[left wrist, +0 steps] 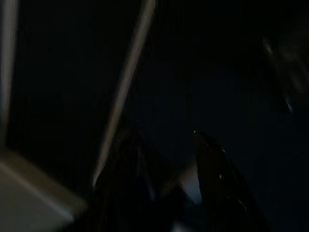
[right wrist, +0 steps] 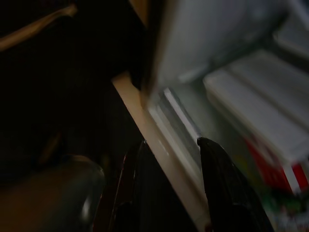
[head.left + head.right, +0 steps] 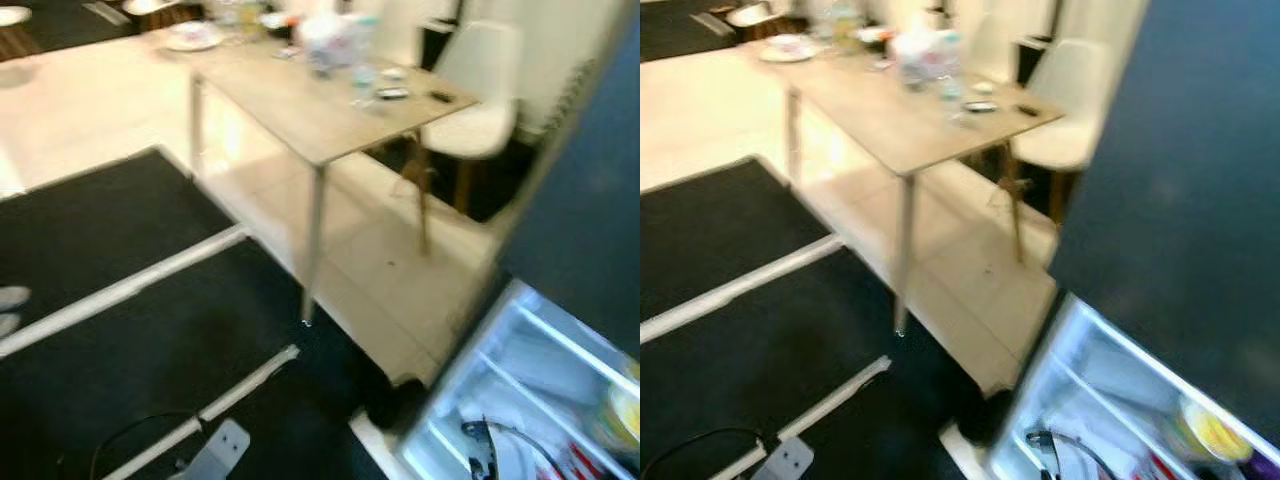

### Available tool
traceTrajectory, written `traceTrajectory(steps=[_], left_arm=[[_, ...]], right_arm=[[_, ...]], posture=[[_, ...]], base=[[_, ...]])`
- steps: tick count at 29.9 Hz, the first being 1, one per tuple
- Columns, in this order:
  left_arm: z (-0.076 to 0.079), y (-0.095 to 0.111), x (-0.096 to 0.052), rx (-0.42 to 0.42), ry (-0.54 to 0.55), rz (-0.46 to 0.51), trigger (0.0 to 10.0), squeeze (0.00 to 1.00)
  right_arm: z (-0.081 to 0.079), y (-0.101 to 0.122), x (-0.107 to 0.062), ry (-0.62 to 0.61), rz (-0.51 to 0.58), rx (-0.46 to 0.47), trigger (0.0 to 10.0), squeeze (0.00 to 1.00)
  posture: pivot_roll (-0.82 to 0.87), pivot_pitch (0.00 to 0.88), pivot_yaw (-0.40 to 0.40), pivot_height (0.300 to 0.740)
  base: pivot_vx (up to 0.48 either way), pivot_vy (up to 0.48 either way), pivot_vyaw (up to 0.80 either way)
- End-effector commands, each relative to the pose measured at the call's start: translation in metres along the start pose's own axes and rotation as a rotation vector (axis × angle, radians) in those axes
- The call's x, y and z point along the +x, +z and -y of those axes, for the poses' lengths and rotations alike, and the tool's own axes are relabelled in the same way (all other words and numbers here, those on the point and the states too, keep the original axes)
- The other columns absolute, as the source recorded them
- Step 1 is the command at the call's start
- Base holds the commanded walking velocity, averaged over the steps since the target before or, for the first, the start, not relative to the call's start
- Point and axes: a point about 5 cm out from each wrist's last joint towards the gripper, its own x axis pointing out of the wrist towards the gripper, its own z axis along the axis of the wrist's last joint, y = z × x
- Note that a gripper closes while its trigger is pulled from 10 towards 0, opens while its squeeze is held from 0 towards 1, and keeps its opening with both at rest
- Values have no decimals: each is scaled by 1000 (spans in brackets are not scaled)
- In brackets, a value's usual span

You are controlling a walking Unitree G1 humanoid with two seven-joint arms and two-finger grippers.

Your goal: Restocking fridge

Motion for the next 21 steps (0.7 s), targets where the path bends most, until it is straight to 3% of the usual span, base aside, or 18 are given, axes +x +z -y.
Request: traceTrajectory(steps=[1, 21], left_arm=[[0, 6, 1, 14, -2, 18, 10000, 4], [0, 4, 1, 8, -5, 11, 10000, 4]], right_arm=[[-1, -3, -1, 3, -10, -11, 10000, 0], [0, -5, -1, 0, -21, -19, 10000, 0]], posture=[[2, 0, -60, 740], [-1, 0, -68, 740]], base=[[0, 0, 794], [0, 0, 794]])
